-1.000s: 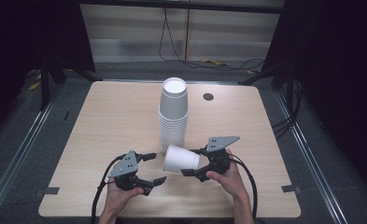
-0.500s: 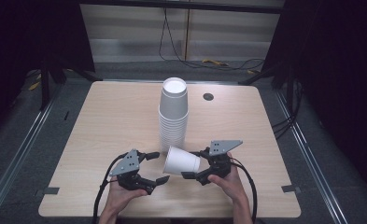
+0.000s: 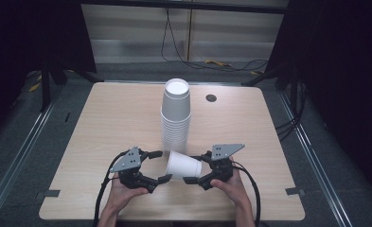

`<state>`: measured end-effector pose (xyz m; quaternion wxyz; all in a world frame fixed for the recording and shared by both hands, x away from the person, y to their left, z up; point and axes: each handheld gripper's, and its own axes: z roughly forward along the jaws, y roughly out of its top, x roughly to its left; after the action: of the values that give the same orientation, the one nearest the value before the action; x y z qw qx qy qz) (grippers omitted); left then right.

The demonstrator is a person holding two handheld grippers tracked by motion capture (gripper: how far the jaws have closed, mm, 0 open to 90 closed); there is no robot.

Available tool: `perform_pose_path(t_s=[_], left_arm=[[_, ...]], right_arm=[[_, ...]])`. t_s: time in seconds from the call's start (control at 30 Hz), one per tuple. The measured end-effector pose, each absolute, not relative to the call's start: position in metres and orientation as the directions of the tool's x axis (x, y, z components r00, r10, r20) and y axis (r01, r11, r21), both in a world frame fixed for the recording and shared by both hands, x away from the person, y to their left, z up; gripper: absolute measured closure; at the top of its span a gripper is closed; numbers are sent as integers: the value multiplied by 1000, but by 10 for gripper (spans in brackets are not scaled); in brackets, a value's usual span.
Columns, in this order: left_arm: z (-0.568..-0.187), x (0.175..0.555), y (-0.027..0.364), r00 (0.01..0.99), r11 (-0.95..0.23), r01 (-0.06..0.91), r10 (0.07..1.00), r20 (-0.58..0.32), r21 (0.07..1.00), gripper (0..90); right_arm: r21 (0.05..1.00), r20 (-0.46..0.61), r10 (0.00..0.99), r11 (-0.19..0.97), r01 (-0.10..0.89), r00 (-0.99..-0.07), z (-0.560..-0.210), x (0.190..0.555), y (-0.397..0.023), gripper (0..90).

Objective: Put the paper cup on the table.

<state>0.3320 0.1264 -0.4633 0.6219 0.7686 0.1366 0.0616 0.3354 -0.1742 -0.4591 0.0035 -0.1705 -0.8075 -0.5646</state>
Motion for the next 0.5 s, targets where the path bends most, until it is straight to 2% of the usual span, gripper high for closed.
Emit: perform_pose_path(t_s=[0.1,0.23,0.5], left_arm=[[-465,333,125,960,-201,127,271,-70,971,131],[-467,334,121,957,-190,142,278,-85,972,43],[-466,338,117,969,-171,121,236,-79,978,0]], right_arm=[[915,197,261,297,273,-945,-459,335,-174,233],[918,195,244,295,264,-950,-459,335,-173,233],[925,186,224,288,247,-957,-458,333,-171,233]])
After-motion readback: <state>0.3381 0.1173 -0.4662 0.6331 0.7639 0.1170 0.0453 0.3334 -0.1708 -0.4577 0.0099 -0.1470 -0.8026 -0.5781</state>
